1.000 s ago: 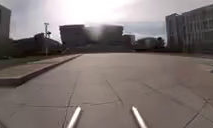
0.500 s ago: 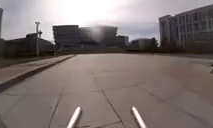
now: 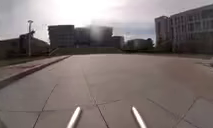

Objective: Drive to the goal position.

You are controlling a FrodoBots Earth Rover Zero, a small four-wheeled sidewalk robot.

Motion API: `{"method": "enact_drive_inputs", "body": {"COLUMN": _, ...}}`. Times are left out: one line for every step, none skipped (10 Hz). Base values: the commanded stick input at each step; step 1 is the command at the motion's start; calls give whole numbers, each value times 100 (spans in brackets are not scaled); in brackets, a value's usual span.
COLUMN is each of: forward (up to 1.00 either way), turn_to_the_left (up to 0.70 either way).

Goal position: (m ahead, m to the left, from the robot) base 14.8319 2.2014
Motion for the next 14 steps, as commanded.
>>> {"method": "enact_drive_inputs", "body": {"forward": 100, "turn_to_the_left": 0}}
{"method": "enact_drive_inputs", "body": {"forward": 100, "turn_to_the_left": 0}}
{"method": "enact_drive_inputs", "body": {"forward": 100, "turn_to_the_left": 0}}
{"method": "enact_drive_inputs", "body": {"forward": 100, "turn_to_the_left": 0}}
{"method": "enact_drive_inputs", "body": {"forward": 30, "turn_to_the_left": 31}}
{"method": "enact_drive_inputs", "body": {"forward": 0, "turn_to_the_left": 45}}
{"method": "enact_drive_inputs", "body": {"forward": 0, "turn_to_the_left": 45}}
{"method": "enact_drive_inputs", "body": {"forward": 0, "turn_to_the_left": 45}}
{"method": "enact_drive_inputs", "body": {"forward": 0, "turn_to_the_left": 45}}
{"method": "enact_drive_inputs", "body": {"forward": 0, "turn_to_the_left": 45}}
{"method": "enact_drive_inputs", "body": {"forward": 0, "turn_to_the_left": 45}}
{"method": "enact_drive_inputs", "body": {"forward": 0, "turn_to_the_left": 45}}
{"method": "enact_drive_inputs", "body": {"forward": 58, "turn_to_the_left": 19}}
{"method": "enact_drive_inputs", "body": {"forward": 100, "turn_to_the_left": 0}}
